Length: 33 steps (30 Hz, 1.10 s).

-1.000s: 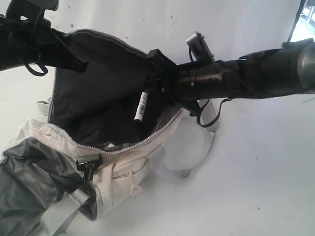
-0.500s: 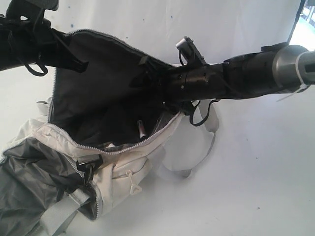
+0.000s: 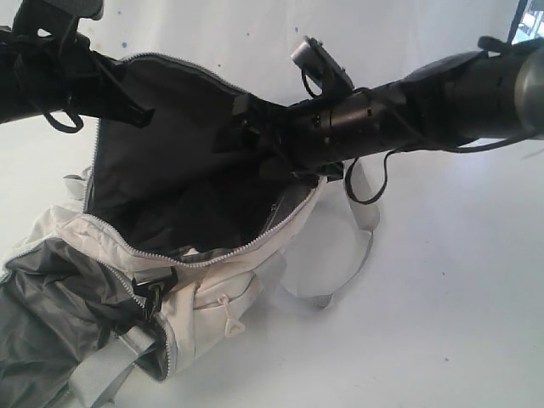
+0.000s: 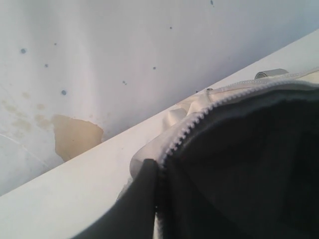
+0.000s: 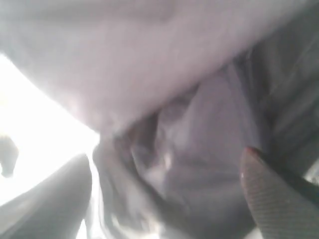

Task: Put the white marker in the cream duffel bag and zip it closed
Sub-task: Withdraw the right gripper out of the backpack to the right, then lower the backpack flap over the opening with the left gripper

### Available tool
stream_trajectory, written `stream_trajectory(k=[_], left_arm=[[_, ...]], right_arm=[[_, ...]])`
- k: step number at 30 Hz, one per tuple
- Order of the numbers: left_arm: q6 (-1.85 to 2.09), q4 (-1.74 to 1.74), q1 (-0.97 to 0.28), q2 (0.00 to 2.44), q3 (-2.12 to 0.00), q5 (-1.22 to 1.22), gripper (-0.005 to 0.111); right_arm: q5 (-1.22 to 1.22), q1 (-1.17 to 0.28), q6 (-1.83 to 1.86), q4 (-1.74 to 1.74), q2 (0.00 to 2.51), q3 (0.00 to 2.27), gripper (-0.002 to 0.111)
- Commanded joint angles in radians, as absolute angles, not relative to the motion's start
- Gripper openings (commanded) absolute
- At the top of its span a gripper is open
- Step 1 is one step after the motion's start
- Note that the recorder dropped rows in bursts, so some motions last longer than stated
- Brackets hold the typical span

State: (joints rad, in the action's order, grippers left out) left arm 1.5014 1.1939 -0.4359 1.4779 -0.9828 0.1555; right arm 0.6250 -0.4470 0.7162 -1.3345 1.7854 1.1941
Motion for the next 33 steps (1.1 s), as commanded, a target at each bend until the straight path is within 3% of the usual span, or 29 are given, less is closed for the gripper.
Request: stream_trajectory(k=[1,13,19,33], left_arm=[[1.495,1.206,-0.431,1.478,-0.991,0.14,0.0],[1.495,1.206,-0.431,1.478,-0.991,0.006,0.0],[1.495,1.206,-0.431,1.478,-0.991,-0.027,0.0],[1.499,1.157,-0.431,1.478,-0.991,-0.279,0.0]], right_arm=[[0.716,-0.448,0.628,-1.069,1.725,1.198,0.072],[1.023,-0.448,0.482,-0.612,1.648,1.198,0.019],[1.075,-0.448,0.416,-0.455,1.638,1.196,0.001],[0.932,-0.298,0.306,-0.287,1.638,0.992,0.0]])
